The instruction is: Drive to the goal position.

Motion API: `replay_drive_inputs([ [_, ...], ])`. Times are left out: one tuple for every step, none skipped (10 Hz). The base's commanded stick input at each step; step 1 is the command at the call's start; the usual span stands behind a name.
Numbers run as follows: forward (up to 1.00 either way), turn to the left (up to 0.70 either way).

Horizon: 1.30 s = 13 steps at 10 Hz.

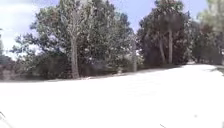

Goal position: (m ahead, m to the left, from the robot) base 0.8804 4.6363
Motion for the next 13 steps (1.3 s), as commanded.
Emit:
replay_drive_inputs([
  [0.50,0.50],
  [0.50,0.50],
  [0.50,0.50],
  [0.50,0.50],
  [0.50,0.50],
  [0.50,0.50],
  [0.50,0.50],
  [0.50,0.51],
  [0.50,0.51],
  [0.50,0.51],
  [0.50,0.51],
  [0.50,0.51],
  [0.50,0.51],
])
